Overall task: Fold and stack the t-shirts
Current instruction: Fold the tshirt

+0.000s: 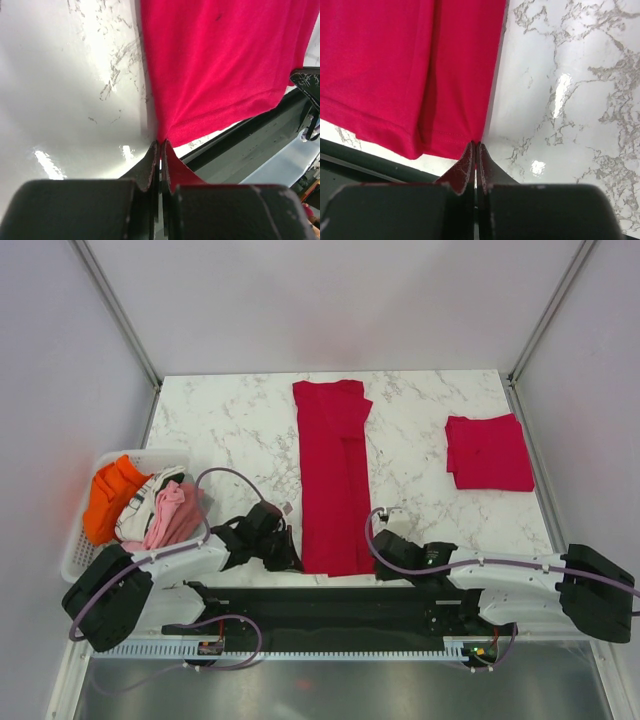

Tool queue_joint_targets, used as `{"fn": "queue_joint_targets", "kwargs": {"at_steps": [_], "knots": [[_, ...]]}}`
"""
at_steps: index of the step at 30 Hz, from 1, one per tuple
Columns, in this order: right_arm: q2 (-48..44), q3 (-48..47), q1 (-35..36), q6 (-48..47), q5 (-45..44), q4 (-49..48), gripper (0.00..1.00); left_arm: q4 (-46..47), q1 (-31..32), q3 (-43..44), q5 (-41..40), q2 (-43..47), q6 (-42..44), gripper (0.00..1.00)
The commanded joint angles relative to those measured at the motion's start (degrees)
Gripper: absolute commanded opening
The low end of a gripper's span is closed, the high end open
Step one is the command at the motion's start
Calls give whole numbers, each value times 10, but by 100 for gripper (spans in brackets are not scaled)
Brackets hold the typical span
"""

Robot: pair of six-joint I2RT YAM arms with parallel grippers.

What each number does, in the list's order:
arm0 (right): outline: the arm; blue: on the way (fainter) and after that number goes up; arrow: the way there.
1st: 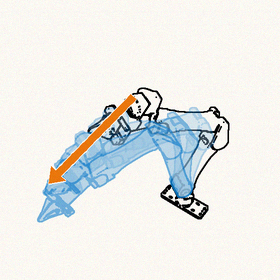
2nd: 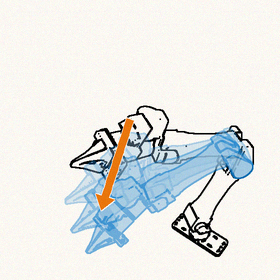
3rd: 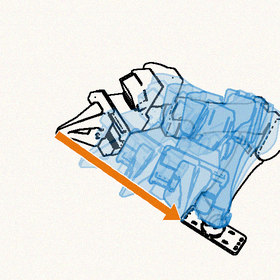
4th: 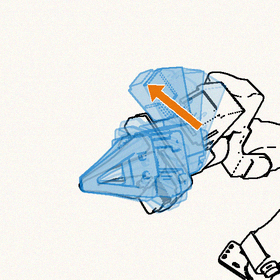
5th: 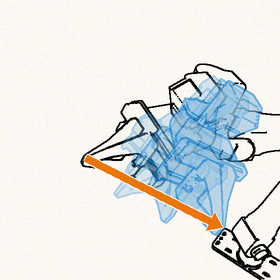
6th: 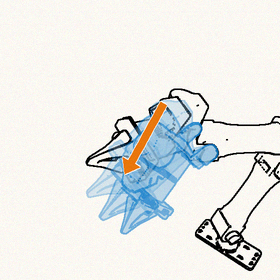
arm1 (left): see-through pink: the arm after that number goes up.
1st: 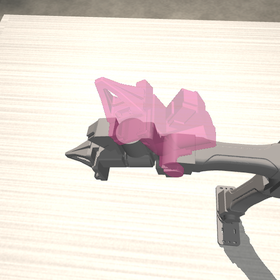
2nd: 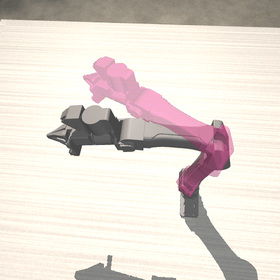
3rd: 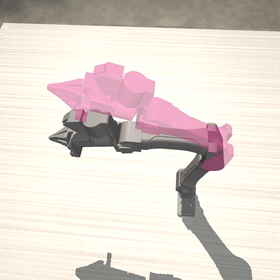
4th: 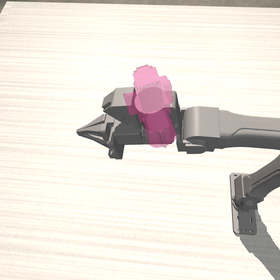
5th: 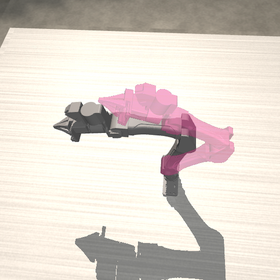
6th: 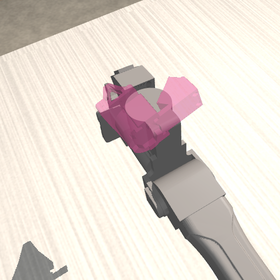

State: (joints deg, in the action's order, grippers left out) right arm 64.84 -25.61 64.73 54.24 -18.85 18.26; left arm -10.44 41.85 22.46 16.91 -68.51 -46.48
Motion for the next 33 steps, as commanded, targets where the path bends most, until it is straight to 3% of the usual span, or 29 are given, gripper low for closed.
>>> {"fn": "queue_joint_targets", "kwargs": {"at_steps": [1, 8, 13, 19, 27, 33], "knots": [[-22, -8, -1, -4, 7, 9, 0, -1, 3, 3, 4, 30, -16, 2], [-74, -48, -2, -23, -20, 56, 0, -59, 2, 33, -17, 83, -14, 2], [-67, -94, -13, -53, -51, 87, 0, -86, -10, 87, -21, 71, 2, 2], [-28, -154, -101, -115, -49, 78, 0, -91, -72, 163, 8, 11, 40, 2], [121, -267, -231, -204, 16, 6, 0, -90, -165, 303, 39, -123, 81, 2], [269, -410, -303, -242, 71, -9, 0, -89, -222, 420, 60, -244, 97, 2]]}}
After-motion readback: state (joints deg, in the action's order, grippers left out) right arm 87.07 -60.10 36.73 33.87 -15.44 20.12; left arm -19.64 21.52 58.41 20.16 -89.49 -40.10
